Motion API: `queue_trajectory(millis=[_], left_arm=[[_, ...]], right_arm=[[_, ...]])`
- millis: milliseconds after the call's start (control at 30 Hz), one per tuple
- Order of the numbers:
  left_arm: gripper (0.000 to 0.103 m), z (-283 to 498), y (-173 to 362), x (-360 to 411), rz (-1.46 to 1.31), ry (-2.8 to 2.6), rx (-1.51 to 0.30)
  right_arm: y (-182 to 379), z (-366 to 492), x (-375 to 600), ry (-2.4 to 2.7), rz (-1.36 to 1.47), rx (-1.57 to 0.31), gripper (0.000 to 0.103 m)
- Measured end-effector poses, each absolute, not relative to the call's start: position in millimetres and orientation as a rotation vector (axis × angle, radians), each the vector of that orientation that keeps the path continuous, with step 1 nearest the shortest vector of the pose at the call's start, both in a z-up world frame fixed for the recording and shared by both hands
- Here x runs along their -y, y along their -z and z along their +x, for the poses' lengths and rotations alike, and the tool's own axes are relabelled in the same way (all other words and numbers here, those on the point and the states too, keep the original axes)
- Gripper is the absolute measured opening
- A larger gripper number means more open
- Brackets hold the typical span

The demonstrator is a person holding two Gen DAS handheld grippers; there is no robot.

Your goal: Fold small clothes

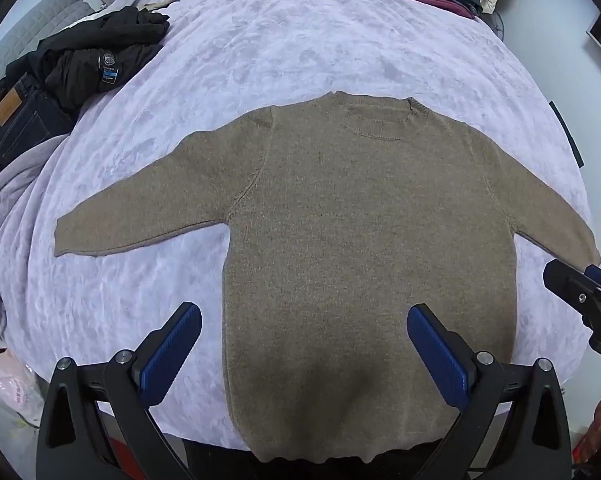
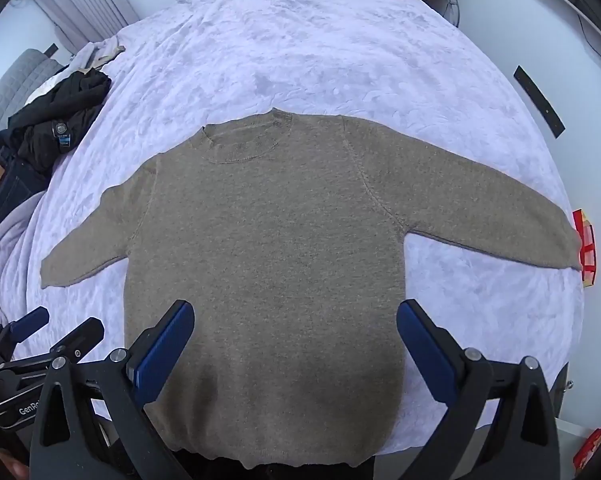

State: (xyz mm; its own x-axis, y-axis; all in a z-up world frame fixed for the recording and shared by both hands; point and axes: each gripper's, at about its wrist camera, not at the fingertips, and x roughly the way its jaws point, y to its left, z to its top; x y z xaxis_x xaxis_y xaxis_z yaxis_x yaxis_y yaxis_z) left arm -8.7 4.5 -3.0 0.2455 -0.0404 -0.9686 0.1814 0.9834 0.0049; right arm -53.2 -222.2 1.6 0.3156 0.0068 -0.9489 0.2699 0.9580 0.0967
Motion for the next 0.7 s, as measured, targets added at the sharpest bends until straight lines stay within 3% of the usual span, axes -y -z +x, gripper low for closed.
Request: queue_trajectory(millis=[700], left_arm=[[0.103, -7.6, -0.2, -10.6, 0.124, 0.139, -1.312]], right_arm=[[-2.0, -50.1, 212.0, 0.175, 0.237, -1.253, 0.101]])
